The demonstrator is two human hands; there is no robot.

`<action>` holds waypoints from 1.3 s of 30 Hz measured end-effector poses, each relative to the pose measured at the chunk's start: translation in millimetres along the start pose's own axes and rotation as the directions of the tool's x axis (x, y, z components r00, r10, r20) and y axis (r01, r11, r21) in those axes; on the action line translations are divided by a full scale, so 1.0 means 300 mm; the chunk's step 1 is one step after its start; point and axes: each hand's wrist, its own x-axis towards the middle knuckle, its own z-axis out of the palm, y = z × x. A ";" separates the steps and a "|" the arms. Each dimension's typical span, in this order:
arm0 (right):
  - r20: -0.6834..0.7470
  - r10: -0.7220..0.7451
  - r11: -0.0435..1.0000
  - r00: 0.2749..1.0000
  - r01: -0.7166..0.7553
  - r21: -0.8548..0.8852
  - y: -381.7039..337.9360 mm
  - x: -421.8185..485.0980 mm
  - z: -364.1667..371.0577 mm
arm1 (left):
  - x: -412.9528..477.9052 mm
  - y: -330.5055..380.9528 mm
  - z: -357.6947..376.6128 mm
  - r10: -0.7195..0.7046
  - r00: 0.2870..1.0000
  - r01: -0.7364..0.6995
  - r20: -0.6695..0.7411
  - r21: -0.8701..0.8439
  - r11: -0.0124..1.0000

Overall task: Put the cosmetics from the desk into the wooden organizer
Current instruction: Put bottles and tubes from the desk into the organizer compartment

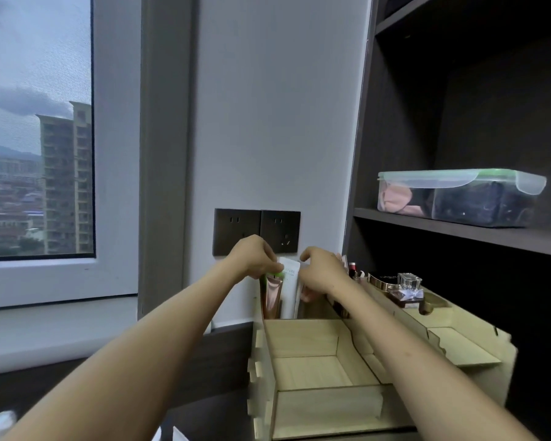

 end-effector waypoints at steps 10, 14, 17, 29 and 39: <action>-0.039 -0.289 0.898 0.957 0.257 -0.357 -0.014 -0.073 -0.069 | 0.010 -0.033 -0.011 0.014 0.999 -0.009 0.039 -0.131 0.991; -0.207 -0.420 0.813 0.884 0.265 -0.518 -0.041 -0.078 -0.059 | 0.015 -0.042 -0.021 0.035 0.997 -0.024 0.066 -0.149 0.989; -0.210 -0.443 0.764 0.872 0.244 -0.598 -0.047 -0.056 -0.036 | 0.016 -0.048 -0.024 0.045 0.996 -0.033 0.077 -0.153 0.988; -0.131 -0.107 0.945 0.986 0.060 -0.321 -0.090 0.017 -0.033 | 0.020 -0.058 -0.017 0.058 0.996 -0.046 0.072 -0.158 0.986; -0.292 -0.220 0.908 0.931 0.085 -0.411 -0.040 -0.012 -0.066 | 0.000 -0.060 -0.042 0.083 0.996 -0.084 -0.014 -0.203 0.975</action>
